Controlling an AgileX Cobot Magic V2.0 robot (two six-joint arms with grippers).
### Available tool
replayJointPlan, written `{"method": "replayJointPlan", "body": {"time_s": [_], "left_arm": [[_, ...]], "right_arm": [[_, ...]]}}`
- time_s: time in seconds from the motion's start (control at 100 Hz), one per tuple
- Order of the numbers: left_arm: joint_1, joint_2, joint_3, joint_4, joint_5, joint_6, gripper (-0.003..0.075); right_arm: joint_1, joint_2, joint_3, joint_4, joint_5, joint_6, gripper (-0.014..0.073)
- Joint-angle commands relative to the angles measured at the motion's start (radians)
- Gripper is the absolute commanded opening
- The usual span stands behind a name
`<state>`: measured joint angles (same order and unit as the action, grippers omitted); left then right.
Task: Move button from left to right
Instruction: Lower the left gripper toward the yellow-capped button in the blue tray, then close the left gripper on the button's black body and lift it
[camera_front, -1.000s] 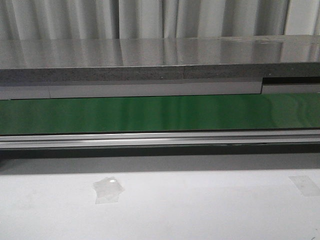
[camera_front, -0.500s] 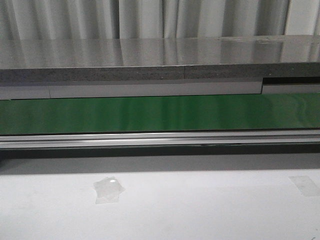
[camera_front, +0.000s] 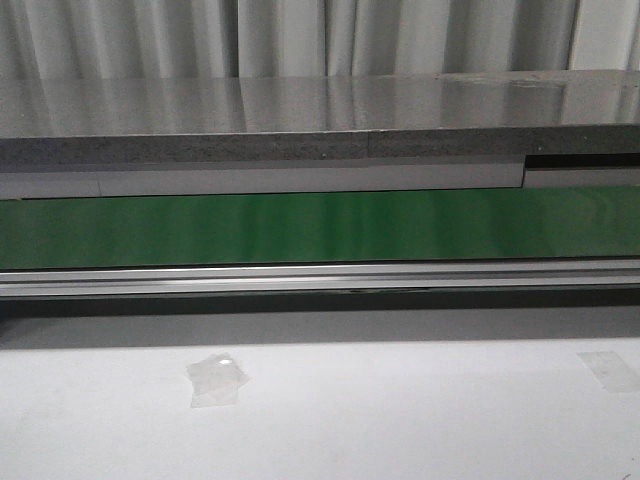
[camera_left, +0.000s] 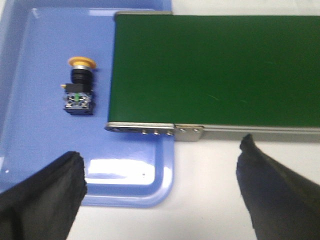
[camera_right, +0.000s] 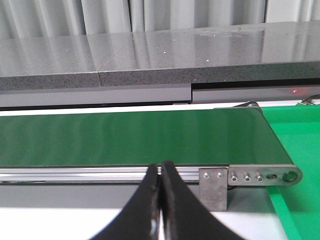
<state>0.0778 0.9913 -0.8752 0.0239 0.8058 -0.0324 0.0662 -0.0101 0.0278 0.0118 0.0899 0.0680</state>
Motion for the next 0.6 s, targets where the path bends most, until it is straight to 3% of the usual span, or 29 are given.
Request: {"method": "replayJointPlan", "body": {"time_s": [0.0, 0.27, 0.59], "left_arm": [[0.066, 0.035, -0.079, 0.007, -0.065, 0.007, 0.0586], [0.224, 0.228, -0.242, -0.003, -0.082, 0.032, 0.0586], [0.288, 0.505, -0.397, -0.024, -0.093, 0.032, 0.0586]], "right_arm": [[0.002, -0.019, -0.015, -0.012, -0.082, -0.005, -0.0068], [0.002, -0.019, -0.015, -0.012, -0.082, -0.005, -0.0068], [0.002, -0.019, -0.015, -0.012, -0.082, -0.005, -0.0068]]}}
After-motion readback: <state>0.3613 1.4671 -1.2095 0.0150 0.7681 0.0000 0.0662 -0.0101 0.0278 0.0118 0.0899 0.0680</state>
